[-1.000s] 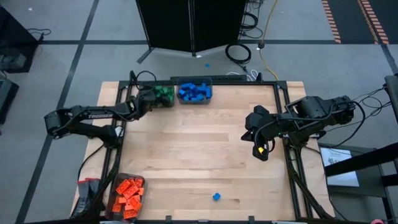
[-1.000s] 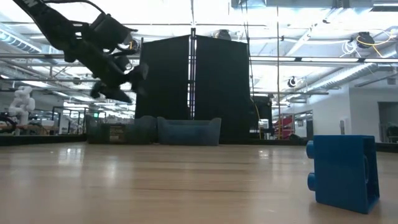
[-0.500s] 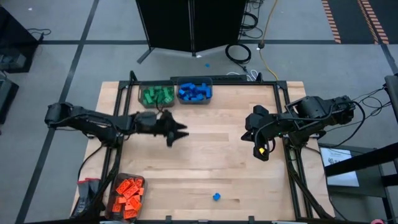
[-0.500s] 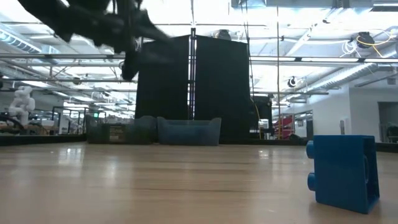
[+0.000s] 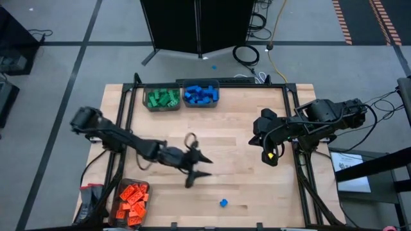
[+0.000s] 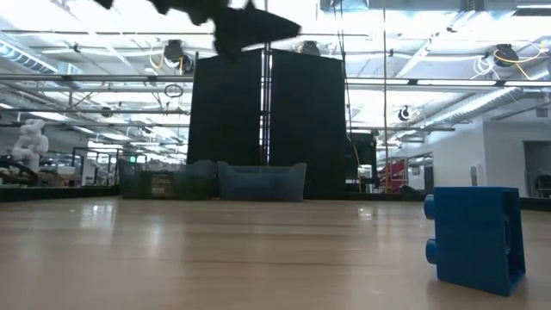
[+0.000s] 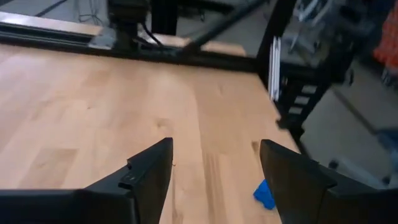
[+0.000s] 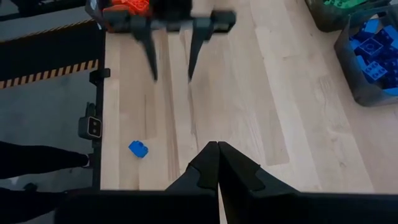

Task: Sort blocks
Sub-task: Put the blue gamepiece into the top right black bin

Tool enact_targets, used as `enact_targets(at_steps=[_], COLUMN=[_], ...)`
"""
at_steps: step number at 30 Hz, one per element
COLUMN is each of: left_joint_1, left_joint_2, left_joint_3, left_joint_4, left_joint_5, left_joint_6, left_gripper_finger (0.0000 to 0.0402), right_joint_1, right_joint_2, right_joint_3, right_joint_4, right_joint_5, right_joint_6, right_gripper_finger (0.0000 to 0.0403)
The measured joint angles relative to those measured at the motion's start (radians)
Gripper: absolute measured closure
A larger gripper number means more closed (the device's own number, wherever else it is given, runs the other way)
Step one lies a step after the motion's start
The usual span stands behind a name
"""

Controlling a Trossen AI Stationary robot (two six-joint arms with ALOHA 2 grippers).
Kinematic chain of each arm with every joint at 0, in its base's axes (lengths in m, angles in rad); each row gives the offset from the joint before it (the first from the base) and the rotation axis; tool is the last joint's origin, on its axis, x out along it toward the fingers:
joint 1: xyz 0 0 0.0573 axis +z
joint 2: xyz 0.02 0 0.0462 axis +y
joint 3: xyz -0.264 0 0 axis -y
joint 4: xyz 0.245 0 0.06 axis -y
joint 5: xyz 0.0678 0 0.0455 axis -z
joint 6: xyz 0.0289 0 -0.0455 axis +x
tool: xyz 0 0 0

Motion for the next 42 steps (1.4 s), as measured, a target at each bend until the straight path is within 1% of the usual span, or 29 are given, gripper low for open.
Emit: enact_targets(at_steps=[4, 9, 12, 17, 20, 26, 32, 37, 42], left_joint_1=[-0.011, -0.027, -0.053, -0.12, -0.156, -0.186, -0.187, -0.201, -0.205], left_joint_2=[0.159, 0.33, 0.408, 0.501, 0.533, 0.56, 0.603, 0.627, 0.651], left_joint_3=[0.105, 0.225, 0.294, 0.385, 0.402, 0.403, 0.402, 0.42, 0.449], left_joint_4=[-0.034, -0.052, -0.053, -0.039, -0.027, -0.023, 0.017, 0.048, 0.047], left_joint_5=[0.005, 0.025, 0.059, 0.067, 0.055, -0.022, -0.052, -0.121, -0.117], left_joint_6=[0.041, -0.037, -0.08, -0.059, 0.008, 0.125, 0.049, 0.042, 0.042], left_gripper_finger=[0.015, 0.0135, 0.0132, 0.0132, 0.0132, 0.0132, 0.0132, 0.0132, 0.0132], right_joint_1=[0.0, 0.0, 0.0, 0.0, 0.0, 0.0, 0.006, 0.02, 0.021], right_joint_2=[0.0, 0.0, 0.0, 0.0, 0.0, 0.0, 0.0, 0.0, 0.0], right_joint_3=[0.0, 0.0, 0.0, 0.0, 0.0, 0.0, 0.0, 0.0, 0.0], right_joint_4=[0.0, 0.0, 0.0, -0.001, -0.006, -0.006, -0.006, -0.006, -0.006], right_joint_5=[-0.003, -0.023, -0.029, -0.029, -0.03, -0.055, -0.055, -0.055, -0.055], right_joint_6=[-0.005, -0.025, -0.041, -0.072, -0.079, -0.083, -0.077, -0.082, -0.093], right_gripper_finger=[0.0403, 0.0403, 0.0403, 0.0403, 0.0399, 0.0392, 0.039, 0.039, 0.039])
